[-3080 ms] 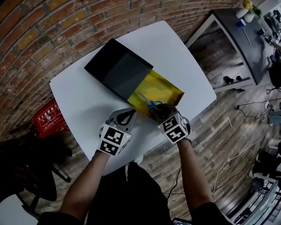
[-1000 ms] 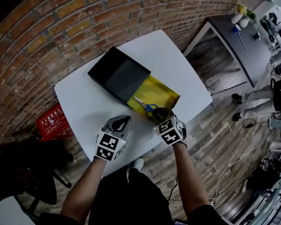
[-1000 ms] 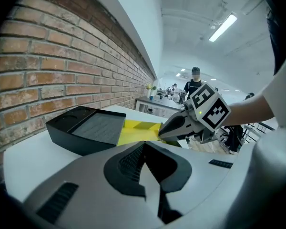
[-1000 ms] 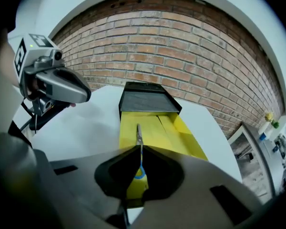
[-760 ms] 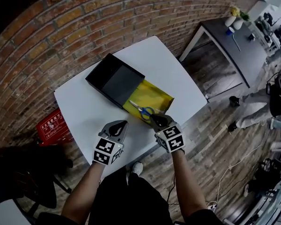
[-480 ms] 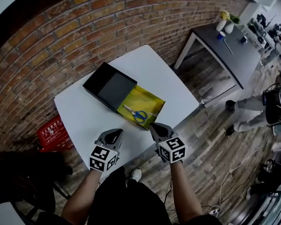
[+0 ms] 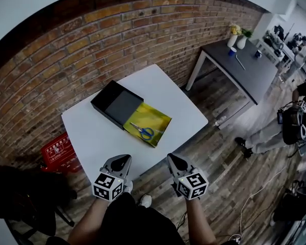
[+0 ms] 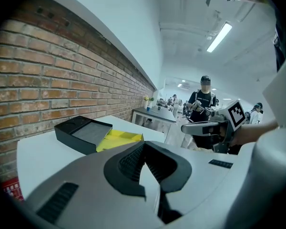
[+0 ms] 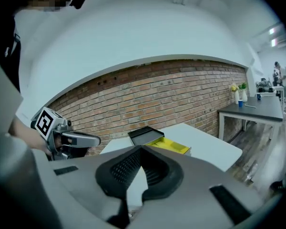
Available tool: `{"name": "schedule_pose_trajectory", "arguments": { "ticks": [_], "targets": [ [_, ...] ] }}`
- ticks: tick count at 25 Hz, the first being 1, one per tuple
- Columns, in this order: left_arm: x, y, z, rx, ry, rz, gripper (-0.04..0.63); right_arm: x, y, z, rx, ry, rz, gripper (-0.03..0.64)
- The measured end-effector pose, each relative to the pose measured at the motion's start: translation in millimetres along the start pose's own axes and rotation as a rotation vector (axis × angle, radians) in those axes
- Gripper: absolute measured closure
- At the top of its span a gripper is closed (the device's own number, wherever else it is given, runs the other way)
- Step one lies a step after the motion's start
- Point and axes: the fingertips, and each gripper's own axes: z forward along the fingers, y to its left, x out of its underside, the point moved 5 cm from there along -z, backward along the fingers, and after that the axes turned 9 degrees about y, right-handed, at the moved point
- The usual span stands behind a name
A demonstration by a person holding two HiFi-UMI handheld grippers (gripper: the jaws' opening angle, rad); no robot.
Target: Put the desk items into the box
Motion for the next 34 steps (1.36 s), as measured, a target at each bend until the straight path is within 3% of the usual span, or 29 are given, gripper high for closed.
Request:
{"name": "schedule_pose_trajectory", "arguments": {
  "ticks": [12, 34],
  "targets": [
    [-11.8, -0.7, -34.7, 0.017, -0.049, 0.043, 0.581, -2.3, 38.5, -56.8, 0.029, -0.062, -0.002, 0.595],
    [-1.6, 41.3, -62.5, 0.039, -0.058, 0.054, 0.581, -2.3, 70.6, -53.2, 0.085, -0.081, 0.014, 0.595]
  ]
}}
